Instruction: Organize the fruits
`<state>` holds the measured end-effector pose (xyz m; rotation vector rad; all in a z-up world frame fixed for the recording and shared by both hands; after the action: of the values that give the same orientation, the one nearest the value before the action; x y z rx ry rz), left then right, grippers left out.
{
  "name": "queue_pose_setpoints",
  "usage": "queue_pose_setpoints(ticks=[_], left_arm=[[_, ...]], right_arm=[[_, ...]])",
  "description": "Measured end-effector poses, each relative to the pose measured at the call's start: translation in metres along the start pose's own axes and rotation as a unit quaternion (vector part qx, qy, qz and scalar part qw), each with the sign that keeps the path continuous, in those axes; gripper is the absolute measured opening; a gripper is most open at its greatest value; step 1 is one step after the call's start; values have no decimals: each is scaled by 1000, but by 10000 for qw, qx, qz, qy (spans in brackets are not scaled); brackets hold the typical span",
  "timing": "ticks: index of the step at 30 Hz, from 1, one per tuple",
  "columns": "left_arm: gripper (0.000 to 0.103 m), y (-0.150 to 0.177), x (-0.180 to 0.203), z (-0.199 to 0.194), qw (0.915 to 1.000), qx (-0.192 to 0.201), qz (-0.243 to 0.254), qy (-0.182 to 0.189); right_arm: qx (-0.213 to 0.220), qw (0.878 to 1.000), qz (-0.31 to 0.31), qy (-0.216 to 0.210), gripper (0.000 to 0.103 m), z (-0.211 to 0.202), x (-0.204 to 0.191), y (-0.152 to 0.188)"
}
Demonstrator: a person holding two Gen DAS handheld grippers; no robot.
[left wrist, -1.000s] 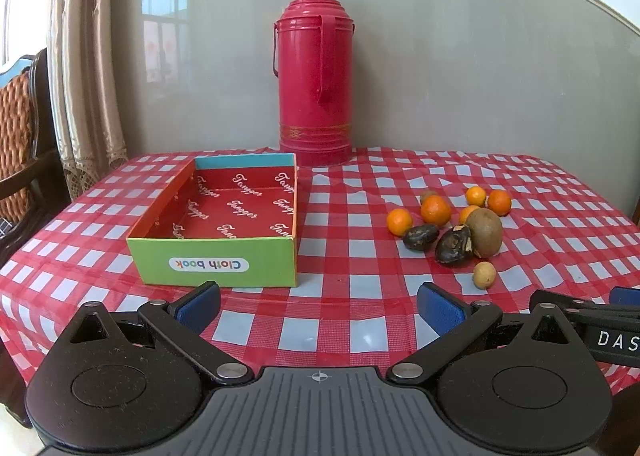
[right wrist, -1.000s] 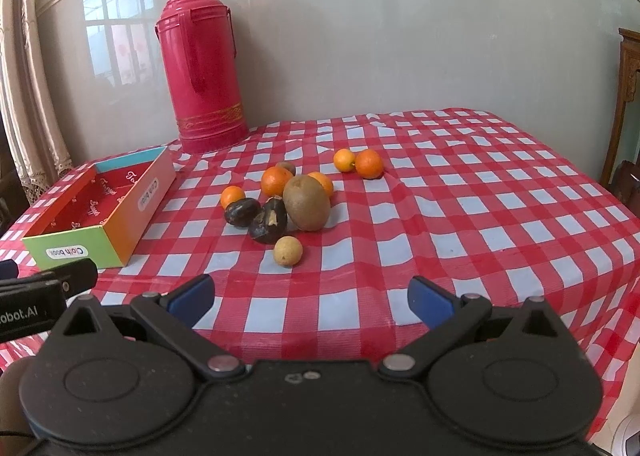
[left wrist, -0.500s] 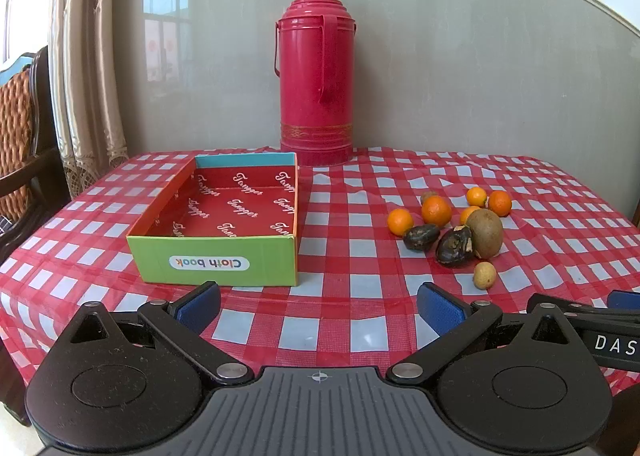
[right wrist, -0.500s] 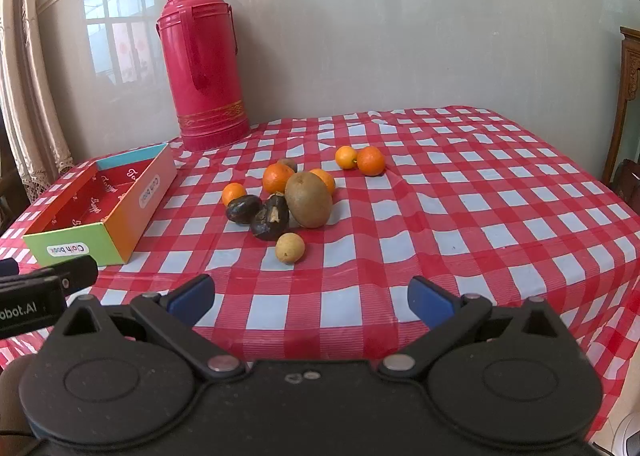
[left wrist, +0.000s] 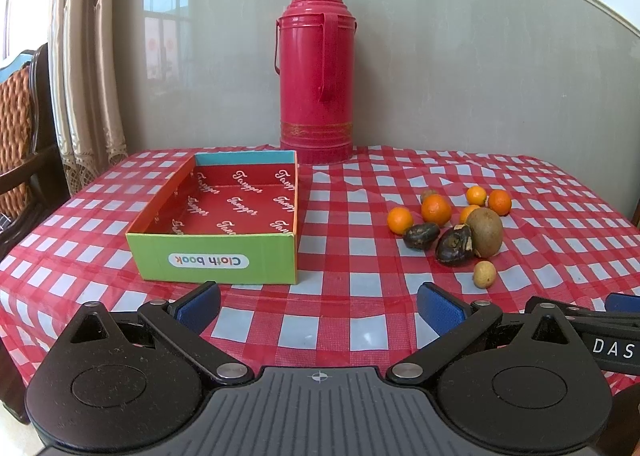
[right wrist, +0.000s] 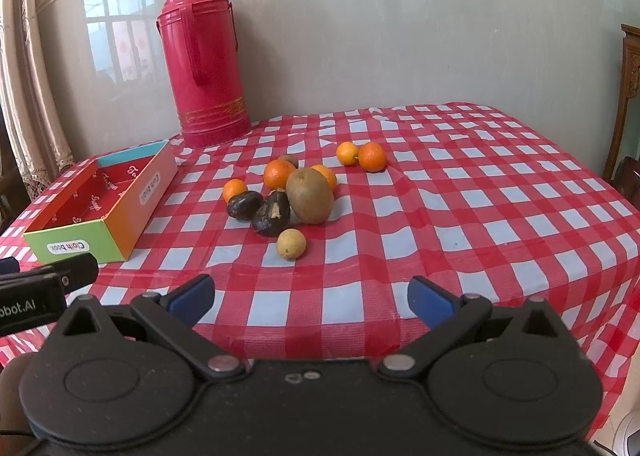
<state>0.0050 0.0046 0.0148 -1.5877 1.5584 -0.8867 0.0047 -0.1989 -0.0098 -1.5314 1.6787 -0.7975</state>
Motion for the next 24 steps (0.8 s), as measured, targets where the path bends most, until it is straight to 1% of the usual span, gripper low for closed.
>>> queue_pose_setpoints(ticks=[18,24], left_arm=[[103,1,0,1,10000,-10,-4,7],[103,0,2,2,10000,-4,49,11]], right_arm=[[-71,10000,-1,0,97,3,1,-1],[-35,10000,22,23,97,2,3,-1]])
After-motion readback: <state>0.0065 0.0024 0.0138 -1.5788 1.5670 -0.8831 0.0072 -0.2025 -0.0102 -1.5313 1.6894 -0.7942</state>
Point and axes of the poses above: each gripper's, at about its wrist camera, not at the fingertips, and z roughly the way its jaws point, x to its right, y to its underside, the point moved 2 cm from there along z, roughly the way its jaws point
